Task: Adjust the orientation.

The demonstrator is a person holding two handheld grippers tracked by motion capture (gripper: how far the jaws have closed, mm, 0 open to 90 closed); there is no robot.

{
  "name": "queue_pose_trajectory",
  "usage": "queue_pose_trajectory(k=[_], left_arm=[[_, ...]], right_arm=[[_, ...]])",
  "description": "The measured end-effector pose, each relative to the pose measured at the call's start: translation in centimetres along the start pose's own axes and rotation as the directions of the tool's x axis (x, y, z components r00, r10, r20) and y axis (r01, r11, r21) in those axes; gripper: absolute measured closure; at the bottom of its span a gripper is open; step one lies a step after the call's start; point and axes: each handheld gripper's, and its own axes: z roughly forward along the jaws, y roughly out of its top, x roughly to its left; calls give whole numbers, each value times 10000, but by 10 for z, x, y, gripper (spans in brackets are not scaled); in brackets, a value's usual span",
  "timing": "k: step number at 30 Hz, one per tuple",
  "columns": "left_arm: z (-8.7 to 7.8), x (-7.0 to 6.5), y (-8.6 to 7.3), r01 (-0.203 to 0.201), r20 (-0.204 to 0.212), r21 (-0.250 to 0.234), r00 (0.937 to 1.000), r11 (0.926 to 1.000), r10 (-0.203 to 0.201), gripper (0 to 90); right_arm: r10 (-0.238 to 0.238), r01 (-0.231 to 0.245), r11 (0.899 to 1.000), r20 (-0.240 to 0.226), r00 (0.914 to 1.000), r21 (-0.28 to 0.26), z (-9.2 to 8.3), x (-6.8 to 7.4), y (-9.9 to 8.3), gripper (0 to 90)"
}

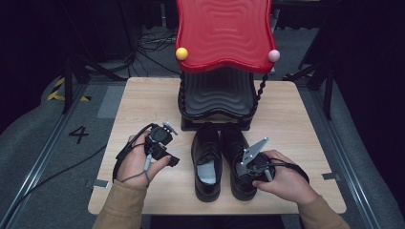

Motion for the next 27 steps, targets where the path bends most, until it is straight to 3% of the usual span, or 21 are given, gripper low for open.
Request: queue_pose_trajectory(k=[6, 14, 23, 27], left_arm=[[0, 1, 0, 44, 52, -41, 10000, 10000, -43, 383], [-1, 2, -1, 34, 10, -81, 10000, 10000, -34, 380], [-4, 7, -5, -64, -167, -103, 9998, 9999, 62, 372], [-3, 9, -6, -133, -4, -36, 9999, 9999, 133, 378]], right_arm=[[190, -190, 9998, -139, 9997, 15, 13, 7, 13, 755], [338, -344, 9991, -256, 9991, -239, 11, 8, 9, 653], [929, -922, 9940, 98, 9956, -590, -4, 6, 10, 602], [1179, -1153, 9909, 344, 9924, -698, -7, 6, 14, 600]])
